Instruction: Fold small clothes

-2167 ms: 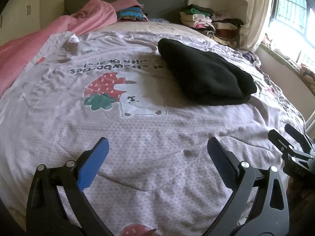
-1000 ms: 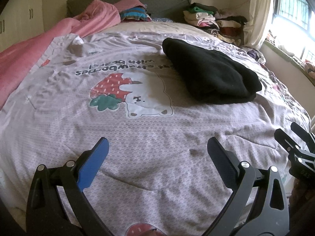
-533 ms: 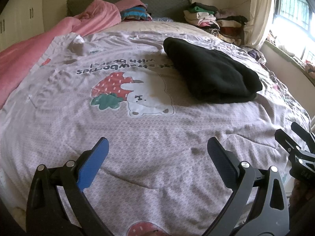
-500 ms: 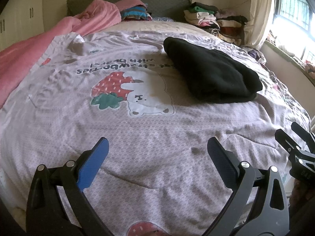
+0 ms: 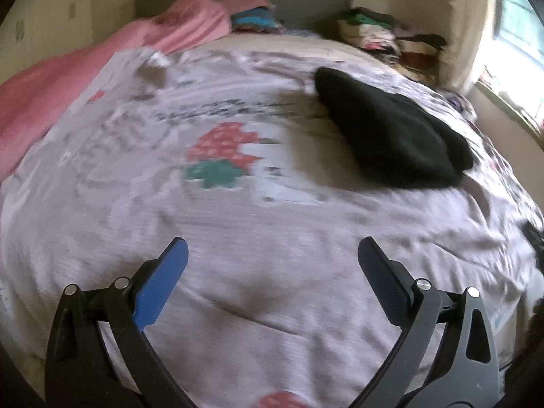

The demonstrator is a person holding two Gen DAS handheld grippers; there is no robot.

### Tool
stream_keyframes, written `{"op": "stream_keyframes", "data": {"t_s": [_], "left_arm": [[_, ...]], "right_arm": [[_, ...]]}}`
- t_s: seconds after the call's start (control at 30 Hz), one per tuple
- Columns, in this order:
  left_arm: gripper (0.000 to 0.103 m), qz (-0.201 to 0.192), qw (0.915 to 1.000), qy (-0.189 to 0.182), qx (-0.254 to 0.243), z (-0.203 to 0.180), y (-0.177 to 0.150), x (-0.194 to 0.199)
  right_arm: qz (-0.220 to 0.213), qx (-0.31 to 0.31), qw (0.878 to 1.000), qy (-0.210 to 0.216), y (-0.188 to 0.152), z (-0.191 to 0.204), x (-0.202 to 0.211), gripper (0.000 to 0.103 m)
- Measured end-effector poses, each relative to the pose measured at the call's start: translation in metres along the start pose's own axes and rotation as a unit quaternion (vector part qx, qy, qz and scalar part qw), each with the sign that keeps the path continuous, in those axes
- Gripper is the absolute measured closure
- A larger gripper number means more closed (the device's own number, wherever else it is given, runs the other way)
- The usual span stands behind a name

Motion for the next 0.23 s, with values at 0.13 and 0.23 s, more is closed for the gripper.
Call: {"op": "stream_keyframes", "data": {"t_s": [0.13, 0.23], "left_arm": [[0.009, 0.011, 0.9954, 0.04, 0.087, 0.098, 0.036, -0.004], [0.009, 0.0, 0.9816, 0.126, 0.143, 0.197, 0.062, -0.002]], "right_arm": [[-0.017, -0.125, 0.984, -0.127, 0.009, -0.151, 0.008, 0.004], [0.009, -0.212, 0.954, -0.211, -0.013, -0.259, 0.007, 0.004]]}}
Point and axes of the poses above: each gripper's, at about its wrist camera, not at the fingertips, and x roughly against the way its jaws point, z to its left, y to its top, the point moved 8 cm from there along -x, roughly the way its jaws point, and after that the axes turned 12 degrees about z, right-handed, at the moved point
